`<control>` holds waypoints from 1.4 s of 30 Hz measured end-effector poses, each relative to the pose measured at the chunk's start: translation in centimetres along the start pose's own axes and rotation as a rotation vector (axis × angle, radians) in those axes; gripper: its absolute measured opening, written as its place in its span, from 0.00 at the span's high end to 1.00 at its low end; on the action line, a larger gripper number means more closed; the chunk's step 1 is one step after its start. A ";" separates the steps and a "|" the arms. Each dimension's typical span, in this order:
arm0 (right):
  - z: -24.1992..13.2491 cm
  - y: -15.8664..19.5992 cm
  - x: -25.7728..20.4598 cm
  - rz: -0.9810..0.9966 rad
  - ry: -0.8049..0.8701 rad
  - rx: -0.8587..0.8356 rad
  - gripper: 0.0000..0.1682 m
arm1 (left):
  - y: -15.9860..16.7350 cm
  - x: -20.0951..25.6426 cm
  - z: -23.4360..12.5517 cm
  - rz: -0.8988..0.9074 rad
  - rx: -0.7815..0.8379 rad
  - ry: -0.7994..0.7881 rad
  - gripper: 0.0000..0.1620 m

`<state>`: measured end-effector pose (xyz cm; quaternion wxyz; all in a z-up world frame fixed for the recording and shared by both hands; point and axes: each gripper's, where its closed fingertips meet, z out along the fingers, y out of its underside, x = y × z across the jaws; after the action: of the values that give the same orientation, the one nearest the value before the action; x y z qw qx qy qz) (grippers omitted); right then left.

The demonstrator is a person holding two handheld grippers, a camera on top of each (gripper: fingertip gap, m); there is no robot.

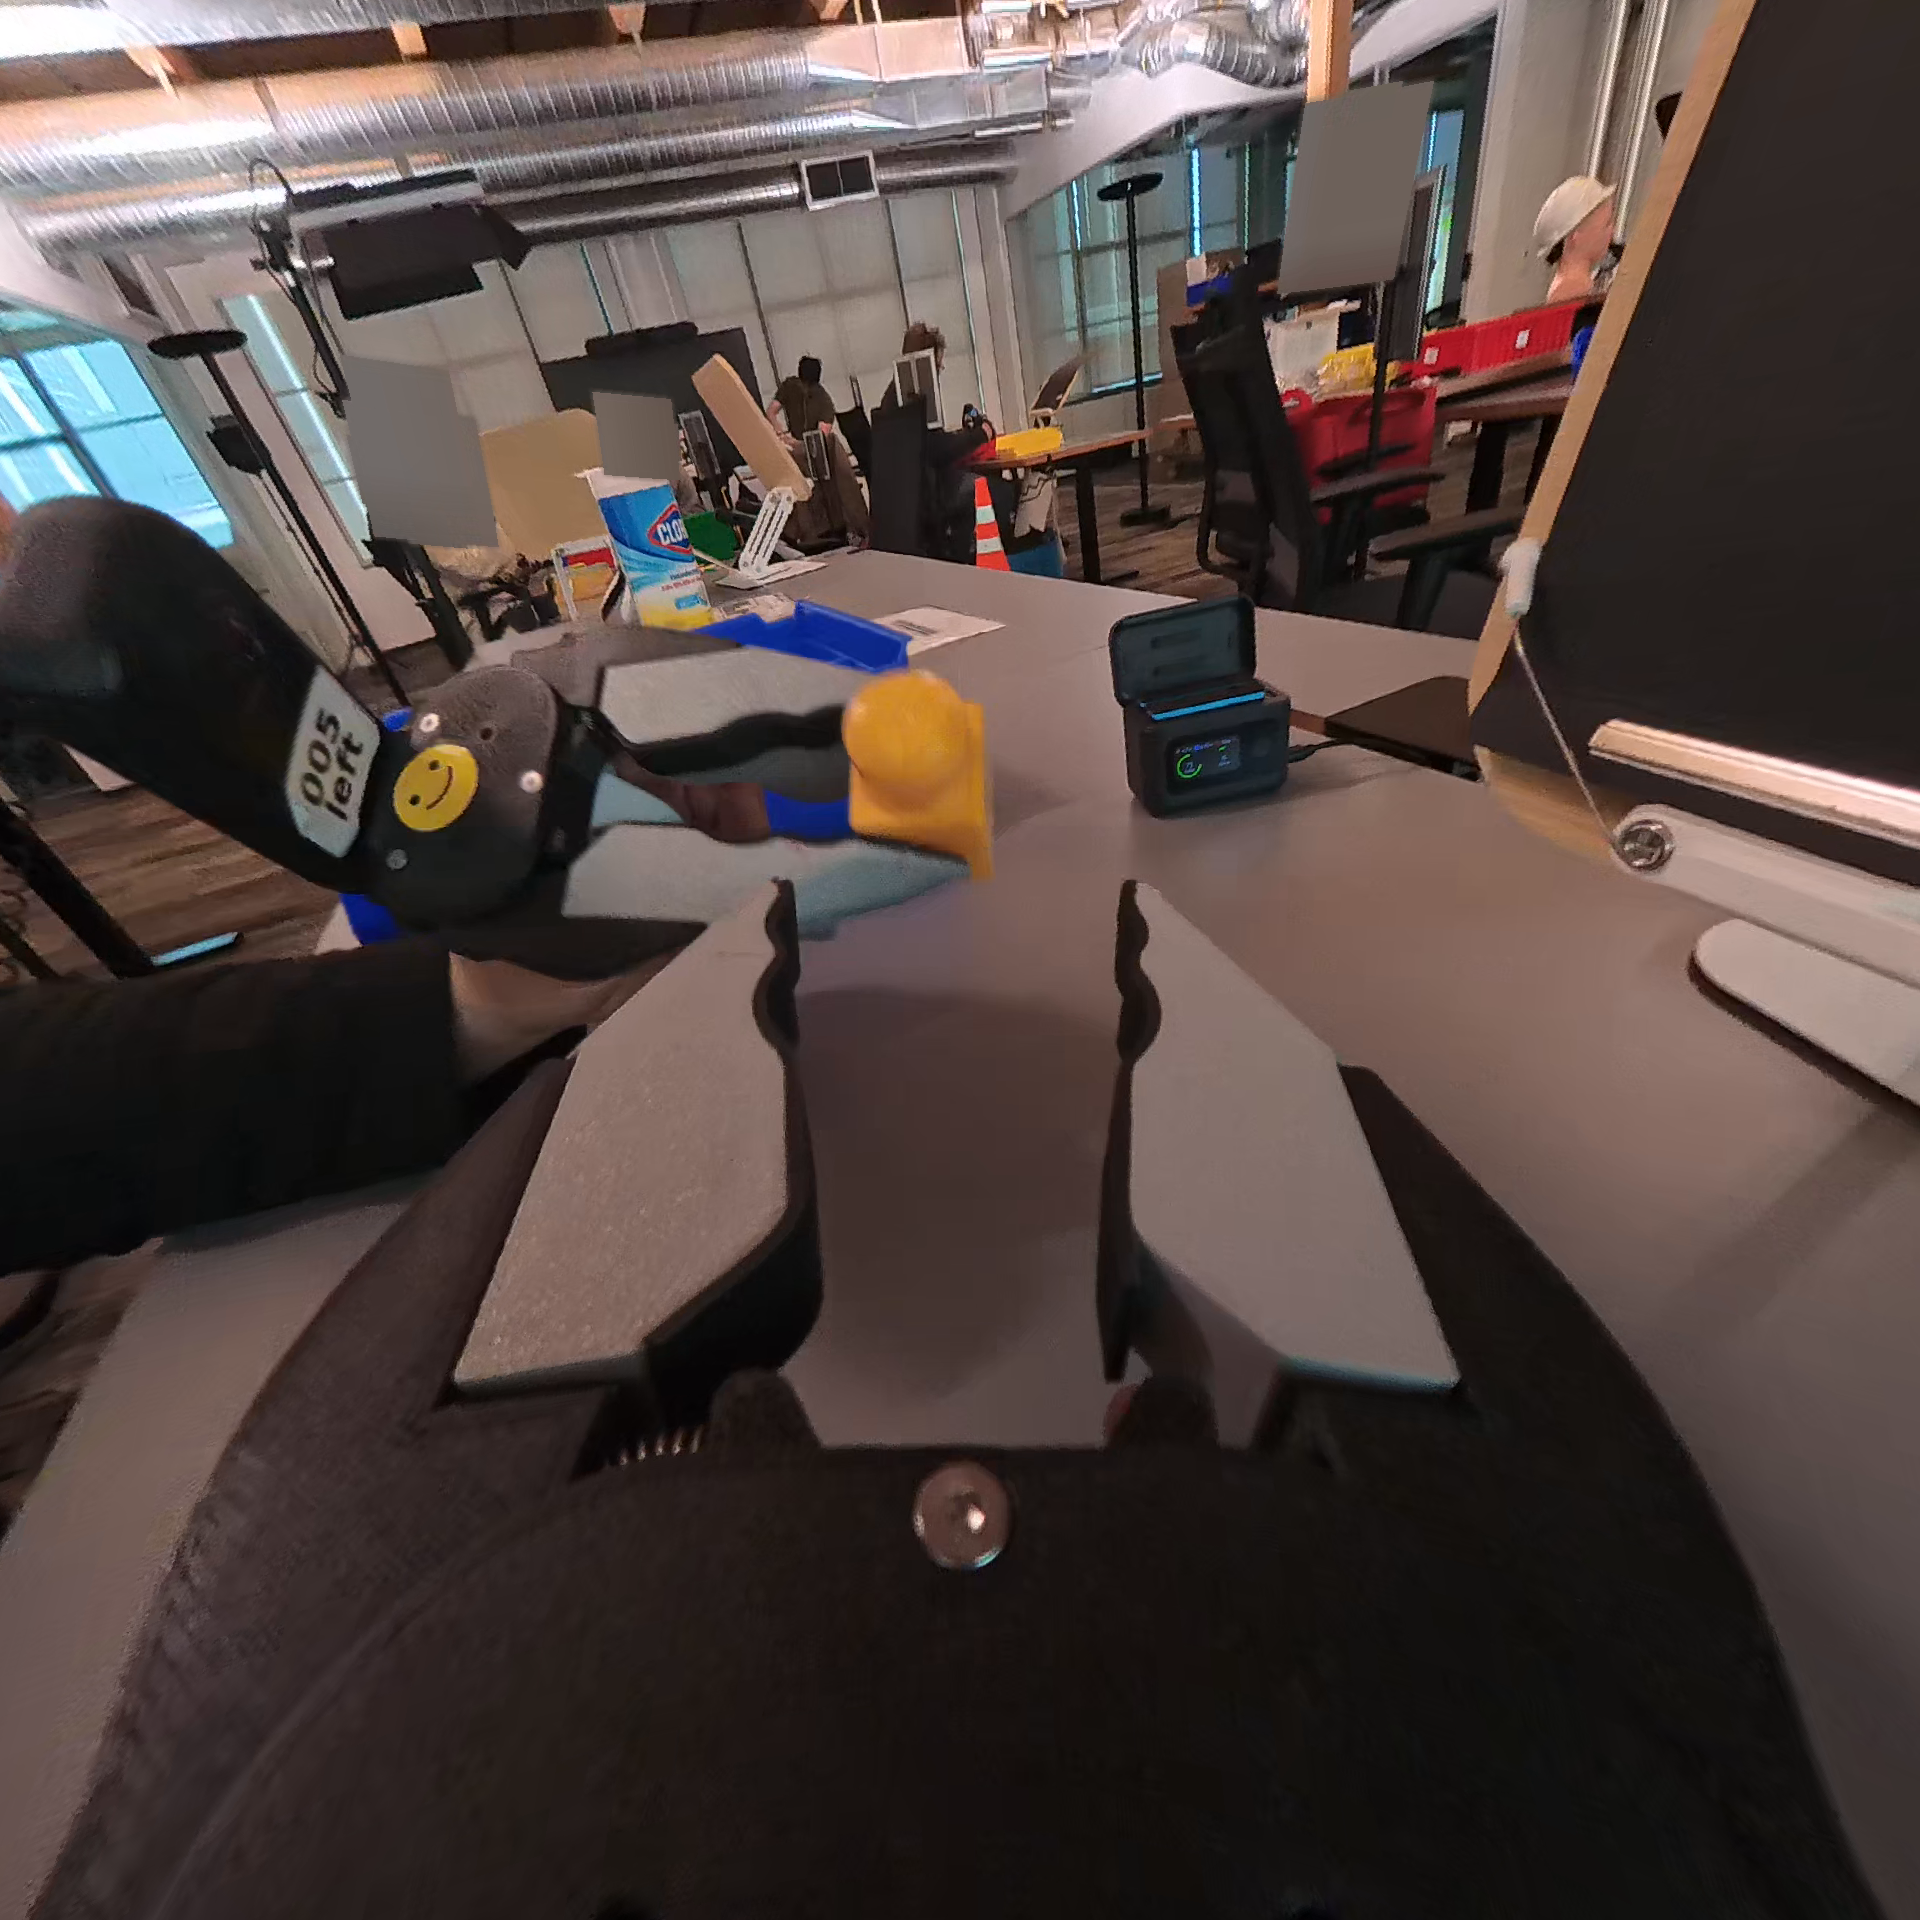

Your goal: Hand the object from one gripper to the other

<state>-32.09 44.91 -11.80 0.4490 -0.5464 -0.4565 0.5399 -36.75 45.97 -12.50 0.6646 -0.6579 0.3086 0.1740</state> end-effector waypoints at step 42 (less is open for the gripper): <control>0.3 0.7 3.3 0.058 0.046 -0.078 0.83 | 1.7 3.1 0.0 0.031 -0.085 0.084 0.75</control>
<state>-32.41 48.01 -13.06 0.4217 -0.5890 -0.4507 0.5217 -35.52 45.51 -15.84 0.6196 -0.6876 0.3387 0.1694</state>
